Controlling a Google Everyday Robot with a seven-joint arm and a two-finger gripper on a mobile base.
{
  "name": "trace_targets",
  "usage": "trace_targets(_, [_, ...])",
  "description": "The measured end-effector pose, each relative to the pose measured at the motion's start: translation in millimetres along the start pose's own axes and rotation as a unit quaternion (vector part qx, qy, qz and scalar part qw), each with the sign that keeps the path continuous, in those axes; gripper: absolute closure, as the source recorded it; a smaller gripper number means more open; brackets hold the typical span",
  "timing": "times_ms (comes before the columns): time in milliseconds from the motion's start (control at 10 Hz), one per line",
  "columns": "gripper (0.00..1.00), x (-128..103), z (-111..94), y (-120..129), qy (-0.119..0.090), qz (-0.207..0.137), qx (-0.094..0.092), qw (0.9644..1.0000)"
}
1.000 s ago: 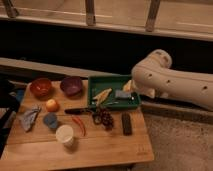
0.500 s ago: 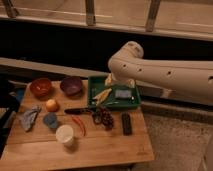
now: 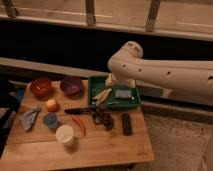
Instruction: Place sponge in table surface
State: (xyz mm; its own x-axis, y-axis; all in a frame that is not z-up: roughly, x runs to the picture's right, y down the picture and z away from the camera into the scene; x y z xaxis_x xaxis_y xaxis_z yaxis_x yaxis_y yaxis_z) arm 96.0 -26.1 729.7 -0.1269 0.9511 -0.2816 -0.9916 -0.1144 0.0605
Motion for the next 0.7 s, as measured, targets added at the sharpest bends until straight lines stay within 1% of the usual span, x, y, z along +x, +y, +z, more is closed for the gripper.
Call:
trace_targets(100, [0.20,-10,9,-5,0.000,0.015,-0.007,0.9999])
trace_targets(200, [0.20,-19,18,-5,0.002,0.023,-0.015,0.9996])
trace_targets(400, [0.20,-39,49,-12,0.011,0.045,-0.035,0.9983])
trace_targets(500, [0.20,-43,70,-14,0.020,0.055,-0.045,0.9973])
trace_targets(600, [0.20,-44,82,-13,0.028,0.059,-0.051,0.9965])
trace_targets(700, [0.20,-43,99,-12,0.040,0.064,-0.060,0.9953])
